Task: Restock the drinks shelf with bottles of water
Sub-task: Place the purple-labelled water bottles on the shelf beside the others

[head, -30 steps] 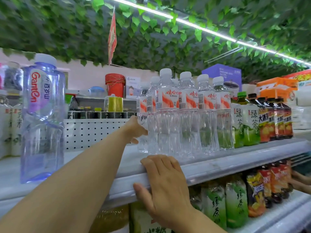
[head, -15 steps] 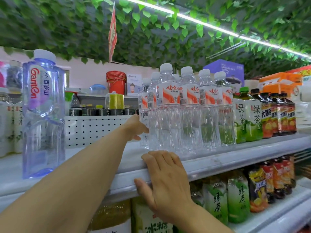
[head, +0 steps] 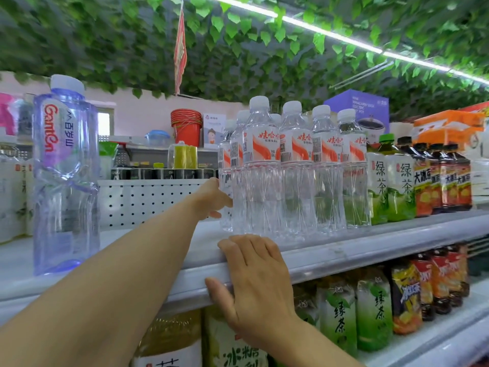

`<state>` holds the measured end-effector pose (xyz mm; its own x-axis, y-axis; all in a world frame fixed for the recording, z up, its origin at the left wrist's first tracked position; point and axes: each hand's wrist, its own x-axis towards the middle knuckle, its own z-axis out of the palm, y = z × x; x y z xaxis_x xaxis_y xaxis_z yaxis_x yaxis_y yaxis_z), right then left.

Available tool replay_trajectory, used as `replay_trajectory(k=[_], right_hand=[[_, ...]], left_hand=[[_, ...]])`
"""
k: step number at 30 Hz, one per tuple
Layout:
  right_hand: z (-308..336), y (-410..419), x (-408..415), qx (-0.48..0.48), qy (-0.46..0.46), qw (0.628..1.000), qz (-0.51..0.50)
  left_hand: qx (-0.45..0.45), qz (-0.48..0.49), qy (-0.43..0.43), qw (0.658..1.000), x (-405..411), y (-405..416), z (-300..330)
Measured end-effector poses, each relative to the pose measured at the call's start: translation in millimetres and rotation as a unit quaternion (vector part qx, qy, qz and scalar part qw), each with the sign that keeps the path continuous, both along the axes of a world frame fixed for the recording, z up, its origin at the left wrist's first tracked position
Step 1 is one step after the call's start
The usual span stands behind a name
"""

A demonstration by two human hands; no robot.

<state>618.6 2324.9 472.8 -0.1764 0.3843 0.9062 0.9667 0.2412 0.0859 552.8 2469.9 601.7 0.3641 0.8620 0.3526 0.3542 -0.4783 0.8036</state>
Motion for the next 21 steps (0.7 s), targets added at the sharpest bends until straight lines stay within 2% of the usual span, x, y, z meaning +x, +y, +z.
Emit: replay_trajectory(k=[14, 21], right_hand=[[-2.0, -0.7, 0.4, 0.000, -0.002, 1.000, 0.012], [-2.5, -0.9, 0.0, 0.002, 0.008, 1.000, 0.017]], left_hand=[[0.003, 0.010, 0.016, 1.000, 0.7, -7.7, -2.8], [-0.023, 0.069, 0.079, 0.994, -11.0, -32.8, 1.9]])
